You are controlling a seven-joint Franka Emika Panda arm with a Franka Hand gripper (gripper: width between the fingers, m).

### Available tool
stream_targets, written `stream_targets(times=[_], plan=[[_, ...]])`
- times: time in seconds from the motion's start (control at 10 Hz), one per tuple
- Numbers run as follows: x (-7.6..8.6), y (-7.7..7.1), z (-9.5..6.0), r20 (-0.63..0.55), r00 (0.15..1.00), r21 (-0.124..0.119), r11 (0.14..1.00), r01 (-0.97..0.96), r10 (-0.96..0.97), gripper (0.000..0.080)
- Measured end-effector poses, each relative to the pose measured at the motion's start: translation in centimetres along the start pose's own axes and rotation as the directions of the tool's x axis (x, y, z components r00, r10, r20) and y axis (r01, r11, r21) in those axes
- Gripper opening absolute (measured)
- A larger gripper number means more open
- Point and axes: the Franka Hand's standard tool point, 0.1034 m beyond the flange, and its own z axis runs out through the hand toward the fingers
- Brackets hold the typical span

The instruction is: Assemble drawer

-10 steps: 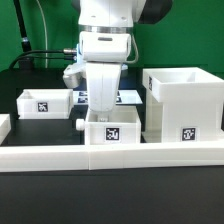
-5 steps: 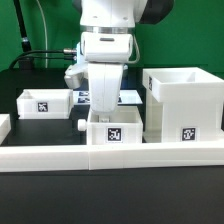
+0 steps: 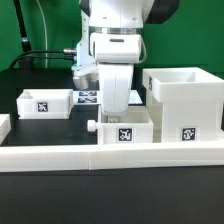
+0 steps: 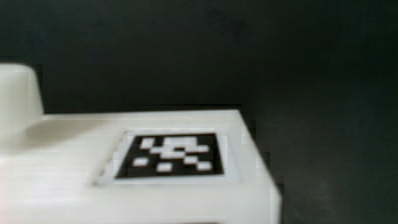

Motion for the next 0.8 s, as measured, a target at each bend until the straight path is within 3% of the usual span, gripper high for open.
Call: stream_targets(times=[0.3, 0.6, 0.8], plan=[[-0.1, 0.0, 0.0, 0.000, 1.000, 0.000, 1.000, -0.004, 0.004, 0.0042], [1.3, 0.0, 0.1, 0.000, 1.000, -0.011, 1.000, 0.020, -0.020, 0.0042], [1.2, -0.1, 0.1, 0.000, 1.000, -0.014, 1.000, 0.007, -0.007, 0.0042]])
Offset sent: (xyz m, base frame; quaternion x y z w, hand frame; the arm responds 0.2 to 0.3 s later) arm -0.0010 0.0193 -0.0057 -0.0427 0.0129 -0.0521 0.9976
